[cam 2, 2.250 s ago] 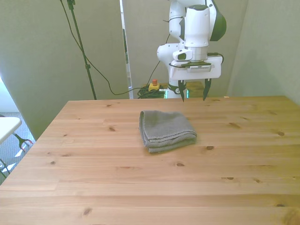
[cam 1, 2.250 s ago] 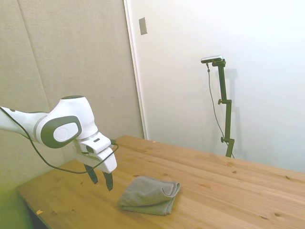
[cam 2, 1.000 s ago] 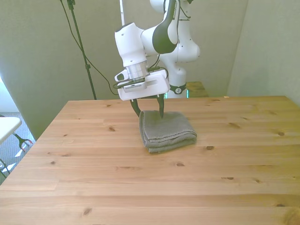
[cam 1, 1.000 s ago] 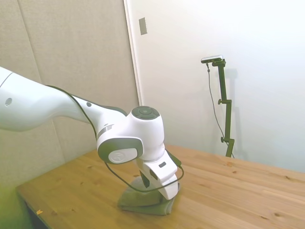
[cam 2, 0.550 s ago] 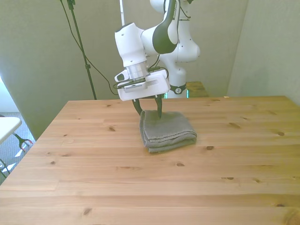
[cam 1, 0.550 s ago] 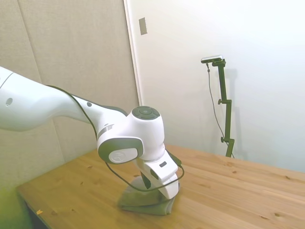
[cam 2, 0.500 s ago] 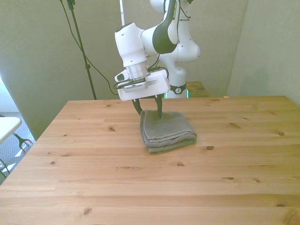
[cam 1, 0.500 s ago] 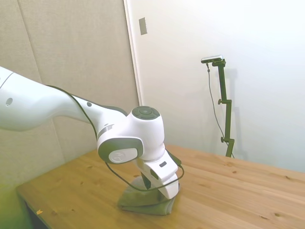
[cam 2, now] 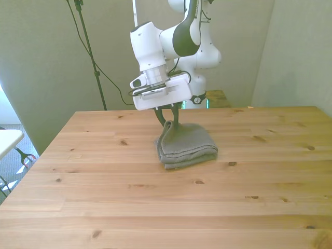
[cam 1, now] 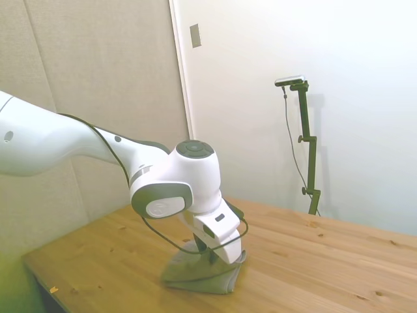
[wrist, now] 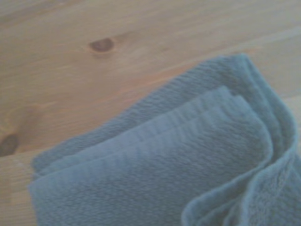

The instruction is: Unfold the towel

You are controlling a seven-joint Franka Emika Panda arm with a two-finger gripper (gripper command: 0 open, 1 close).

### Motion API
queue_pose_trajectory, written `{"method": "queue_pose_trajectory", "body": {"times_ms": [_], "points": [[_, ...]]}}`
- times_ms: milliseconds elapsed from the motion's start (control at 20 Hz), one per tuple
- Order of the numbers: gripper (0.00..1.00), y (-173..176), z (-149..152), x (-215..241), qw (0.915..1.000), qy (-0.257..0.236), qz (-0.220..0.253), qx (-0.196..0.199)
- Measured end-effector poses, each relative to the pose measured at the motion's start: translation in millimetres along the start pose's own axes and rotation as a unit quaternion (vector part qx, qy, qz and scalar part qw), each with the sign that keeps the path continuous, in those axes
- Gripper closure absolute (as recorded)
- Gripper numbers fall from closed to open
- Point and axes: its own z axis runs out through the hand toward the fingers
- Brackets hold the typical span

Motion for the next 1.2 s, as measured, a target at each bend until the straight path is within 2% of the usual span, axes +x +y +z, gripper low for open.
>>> {"method": "queue_pose_trajectory", "body": {"times_ms": [200, 650, 900, 1200], "points": [[1.00, -31, -1, -25, 0.9990, -0.005, -0.044, 0.009], [1.00, -99, 17, -71, 0.9938, -0.027, -0.106, 0.021], [1.00, -133, 26, -85, 0.9916, -0.036, -0.121, 0.028], [1.00, -171, 24, -93, 0.9898, -0.033, -0.132, 0.040]]}}
